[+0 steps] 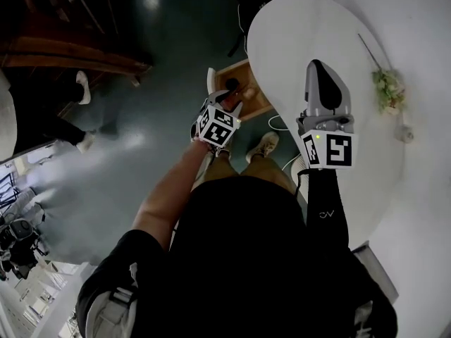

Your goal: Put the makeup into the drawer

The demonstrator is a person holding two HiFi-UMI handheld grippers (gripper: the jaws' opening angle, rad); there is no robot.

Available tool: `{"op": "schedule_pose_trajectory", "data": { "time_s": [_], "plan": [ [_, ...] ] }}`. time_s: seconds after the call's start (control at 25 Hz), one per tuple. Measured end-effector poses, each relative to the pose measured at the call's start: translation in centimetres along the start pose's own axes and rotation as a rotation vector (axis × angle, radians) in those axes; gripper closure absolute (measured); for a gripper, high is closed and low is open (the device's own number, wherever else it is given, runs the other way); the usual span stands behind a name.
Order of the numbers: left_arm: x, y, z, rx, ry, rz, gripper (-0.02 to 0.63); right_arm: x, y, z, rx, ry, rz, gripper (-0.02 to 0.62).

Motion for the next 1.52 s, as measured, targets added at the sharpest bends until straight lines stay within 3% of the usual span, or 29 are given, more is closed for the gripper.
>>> {"op": "schedule_pose_trajectory", "data": {
  "time_s": [0.88, 1.08, 1.52],
  "plan": [
    [-1.2, -0.8, 0.4, -0.008, 0.024, -0.016, 0.436, 0.1, -1.4, -0.1, -0.005, 0.003, -0.009, 0.591],
    [-3.8, -2.6, -1.9, -0.004, 0.119, -0.082, 0.436, 0.0, -2.1, -0.6, -0.013, 0.016, -0.016, 0.591],
    [-14.8, -5.1, -10.0, 0.049, 0.47, -0.209, 0.436, 0.1, -3.0, -2.8, -0.044, 0.077, -0.021, 0.591]
  ]
}}
Point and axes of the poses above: the fingertips, and each gripper's own axes: x forward along the fingers, y to its right, z out of its underside, the point moved 10 cm from there along -x, backward along the fingers, and after that the axes turned 9 degrees about -y, right-handed, at the moved point
